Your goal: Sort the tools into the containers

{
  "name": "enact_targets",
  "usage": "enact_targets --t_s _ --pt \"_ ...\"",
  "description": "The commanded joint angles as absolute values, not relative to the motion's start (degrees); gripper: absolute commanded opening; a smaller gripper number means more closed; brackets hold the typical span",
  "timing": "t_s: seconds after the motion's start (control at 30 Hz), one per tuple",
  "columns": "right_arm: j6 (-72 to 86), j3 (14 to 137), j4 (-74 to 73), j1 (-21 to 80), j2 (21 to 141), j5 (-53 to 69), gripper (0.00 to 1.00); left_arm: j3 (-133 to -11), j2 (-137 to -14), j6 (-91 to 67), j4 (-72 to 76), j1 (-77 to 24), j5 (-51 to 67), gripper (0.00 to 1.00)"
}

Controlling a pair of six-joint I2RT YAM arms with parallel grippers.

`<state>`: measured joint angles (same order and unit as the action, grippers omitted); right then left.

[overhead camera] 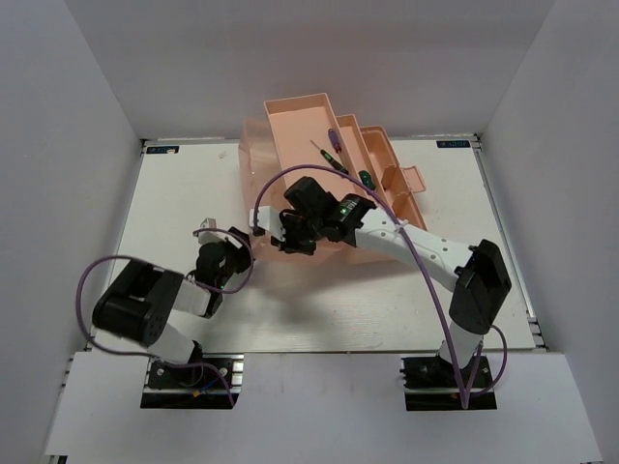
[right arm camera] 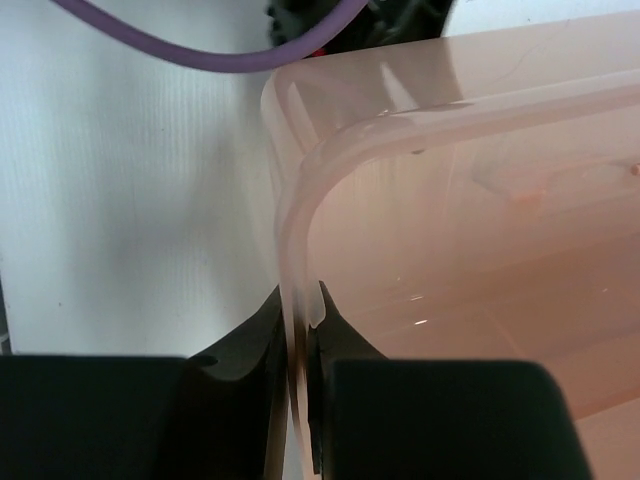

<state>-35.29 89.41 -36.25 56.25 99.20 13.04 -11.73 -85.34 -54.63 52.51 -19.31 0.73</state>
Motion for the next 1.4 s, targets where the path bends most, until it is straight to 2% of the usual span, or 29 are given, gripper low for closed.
enact_targets --t_s 0.0,0.2,0.27,0.3,0.37,0.4,0.47,0.5,0.63,0.9,1.03,1.2,1.37 --pt "-33.49 89.66 -29.62 56.07 92.55 12.74 0.00 -15.73 -90.16 -61.15 69.30 -18.19 6.50 0.82" --pt "-32.87 87.10 -29.62 55.99 92.90 15.56 0.01 -20.21 -103.08 -66.27 83.40 -15.74 14.40 0.79" --pt "-33.05 86.92 -30.76 56.25 93.51 15.64 0.22 -22.23 -104.93 -67.58 84.37 -15.73 16.96 0.79" --pt "-33.05 86.84 -30.85 56.42 93.78 15.38 0.43 -22.24 -105.55 -67.59 84.38 -15.73 16.96 0.78" --pt "-33.83 87.10 -31.73 56.34 94.39 15.21 0.59 -22.85 -105.56 -67.59 83.16 -15.12 17.49 0.78" --pt "-34.01 87.36 -32.86 56.51 94.57 15.38 0.70 -23.46 -104.95 -67.59 82.19 -15.12 17.49 0.78" --pt "-35.06 89.11 -35.41 56.60 94.92 15.65 0.75 -23.47 -104.06 -67.59 79.29 -15.12 17.49 0.78" --pt "-35.42 89.82 -36.73 56.69 94.83 15.21 0.86 -24.08 -103.19 -67.59 78.49 -14.51 17.49 0.78" --pt "-35.77 89.56 -37.00 57.04 93.52 11.43 0.88 -24.60 -102.13 -67.59 76.47 -13.97 17.49 0.78" --pt "-23.74 84.39 -32.53 58.97 91.85 -4.09 0.73 -25.66 -102.13 -67.59 74.71 -13.97 17.49 0.78" --pt "-21.01 80.35 -29.27 60.03 89.74 -10.54 0.75 -26.80 -102.13 -67.59 73.04 -13.97 17.49 0.78" --pt "-21.62 82.69 -29.97 60.12 86.40 -10.55 0.78 -28.03 -102.66 -67.59 72.42 -13.97 17.49 0.78" --pt "-19.26 92.51 -36.64 60.20 84.12 -2.38 0.78 -29.09 -102.66 -67.59 70.49 -13.97 17.49 0.78"
